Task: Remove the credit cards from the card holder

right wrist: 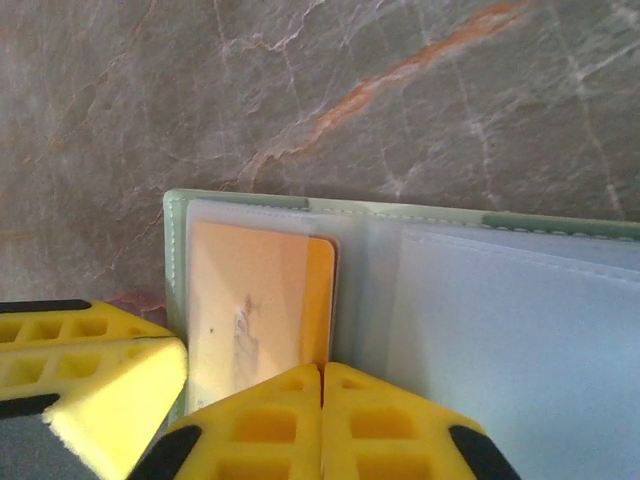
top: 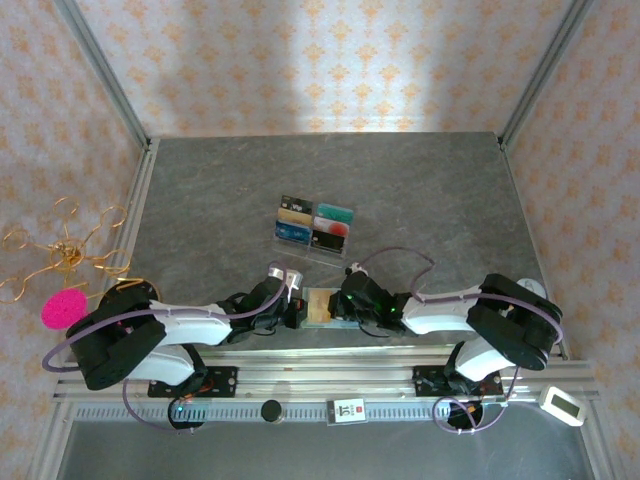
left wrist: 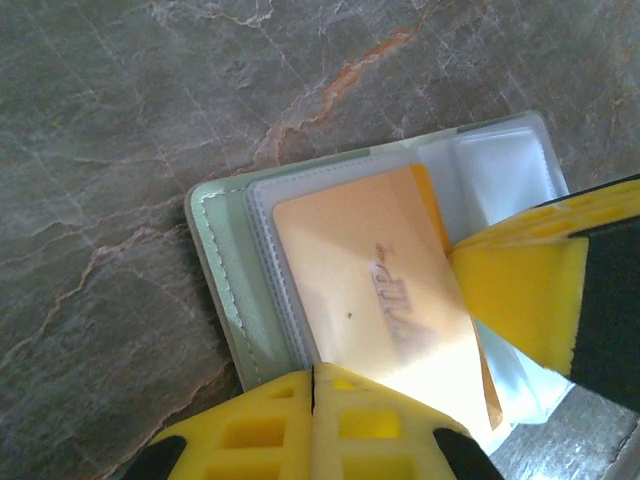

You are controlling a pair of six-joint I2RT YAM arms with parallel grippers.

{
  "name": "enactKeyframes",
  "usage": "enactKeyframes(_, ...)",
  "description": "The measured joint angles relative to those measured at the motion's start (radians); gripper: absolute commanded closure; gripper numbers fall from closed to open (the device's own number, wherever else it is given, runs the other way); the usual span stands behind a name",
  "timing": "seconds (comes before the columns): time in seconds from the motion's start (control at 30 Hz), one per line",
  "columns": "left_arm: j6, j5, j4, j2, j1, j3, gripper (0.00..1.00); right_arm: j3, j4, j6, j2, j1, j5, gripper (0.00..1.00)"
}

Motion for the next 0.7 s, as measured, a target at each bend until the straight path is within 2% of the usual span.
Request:
enactKeyframes(0.37,0.000,0.001,-0.010,-0.055,0.000,-0.023,1.00,-0.057,-0.039,0.022,-0.137,0.000,0.046,1.00)
enactKeyframes(0.57,0.001,0.001,-0.037,-0.170,0.000,-0.018,1.00,-0.066,-0.045,0.022,-0.127,0.000,0.046,1.00)
enactKeyframes(0.7,0.002,0.000,-0.035,-0.159,-0.007,0.022,1.00,-0.066,-0.044,0.021,-0.115,0.000,0.046,1.00)
